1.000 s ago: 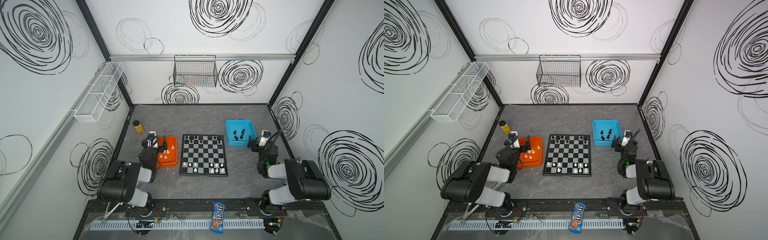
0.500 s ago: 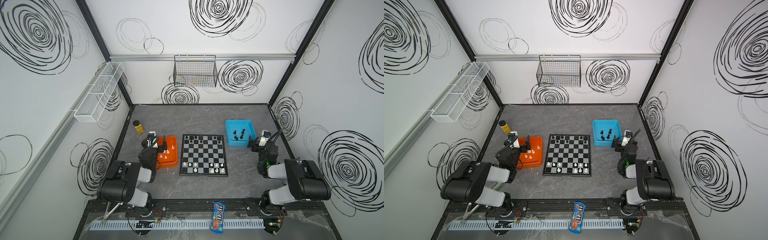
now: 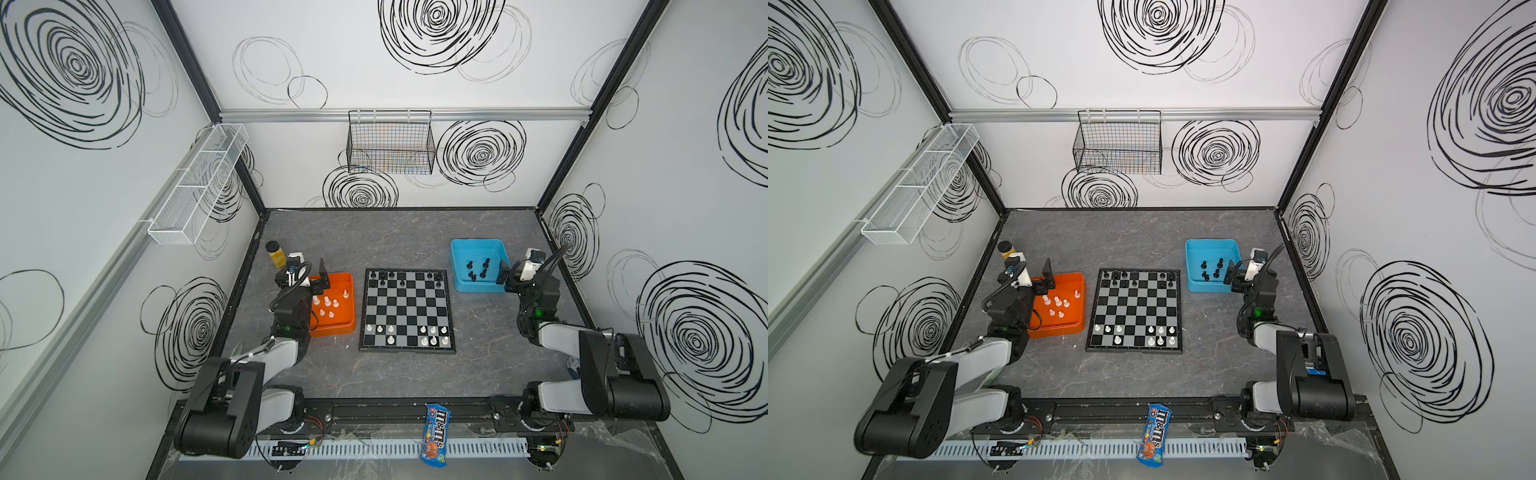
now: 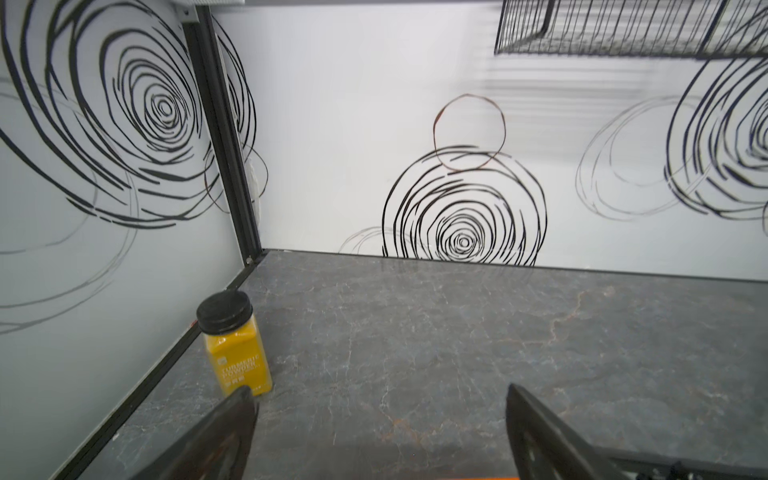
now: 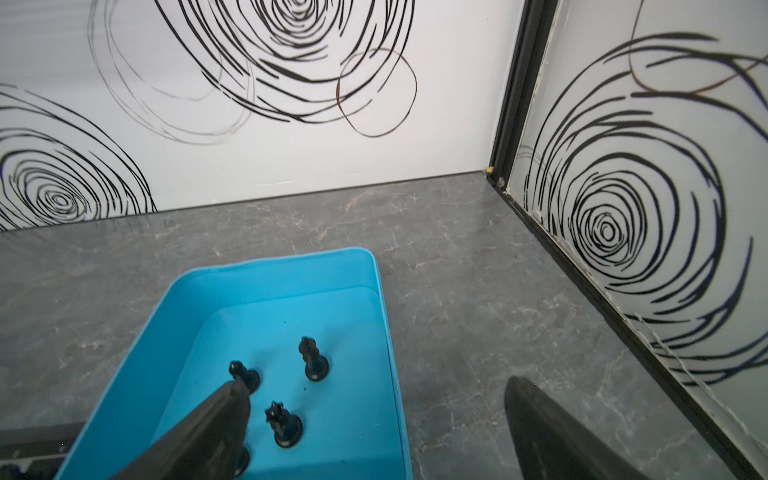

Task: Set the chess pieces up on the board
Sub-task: 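Raise the right gripper over the cyan tray while the left moves above the orange tray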

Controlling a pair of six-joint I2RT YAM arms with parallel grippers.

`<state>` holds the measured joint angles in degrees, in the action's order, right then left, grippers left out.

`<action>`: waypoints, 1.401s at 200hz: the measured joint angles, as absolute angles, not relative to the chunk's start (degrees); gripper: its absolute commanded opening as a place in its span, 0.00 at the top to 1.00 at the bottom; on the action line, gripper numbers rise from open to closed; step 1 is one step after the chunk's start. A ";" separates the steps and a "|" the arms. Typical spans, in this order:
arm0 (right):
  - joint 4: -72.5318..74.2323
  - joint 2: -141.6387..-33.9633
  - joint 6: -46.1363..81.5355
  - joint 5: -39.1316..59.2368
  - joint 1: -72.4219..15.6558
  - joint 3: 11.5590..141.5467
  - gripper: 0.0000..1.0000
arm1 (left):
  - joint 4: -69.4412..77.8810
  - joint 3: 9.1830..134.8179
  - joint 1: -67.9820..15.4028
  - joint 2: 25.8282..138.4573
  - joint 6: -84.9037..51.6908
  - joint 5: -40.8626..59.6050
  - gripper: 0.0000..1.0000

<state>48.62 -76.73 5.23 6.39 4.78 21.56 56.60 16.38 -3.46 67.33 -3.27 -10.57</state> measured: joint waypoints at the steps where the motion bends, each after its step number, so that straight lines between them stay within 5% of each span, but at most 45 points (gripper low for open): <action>1: 48.42 -76.60 5.28 6.44 4.78 21.67 0.00 | 56.36 16.49 -3.42 67.07 -3.40 -10.55 0.04; 65: 27.20 -72.03 8.62 14.70 4.91 40.07 0.00 | 26.26 36.14 1.19 58.70 -15.55 -12.60 0.04; 157: 3.11 -82.39 14.22 13.80 -0.03 66.89 0.00 | -2.22 66.89 -7.29 79.85 -9.02 -6.20 0.04; 211: -10.41 -99.68 17.23 8.16 -1.10 77.14 0.21 | -6.20 68.34 -16.14 87.57 -5.41 -4.25 0.04; 280: -27.11 -119.74 19.81 3.20 -2.35 97.95 0.42 | -9.28 70.02 -16.56 91.09 -5.48 -0.49 0.04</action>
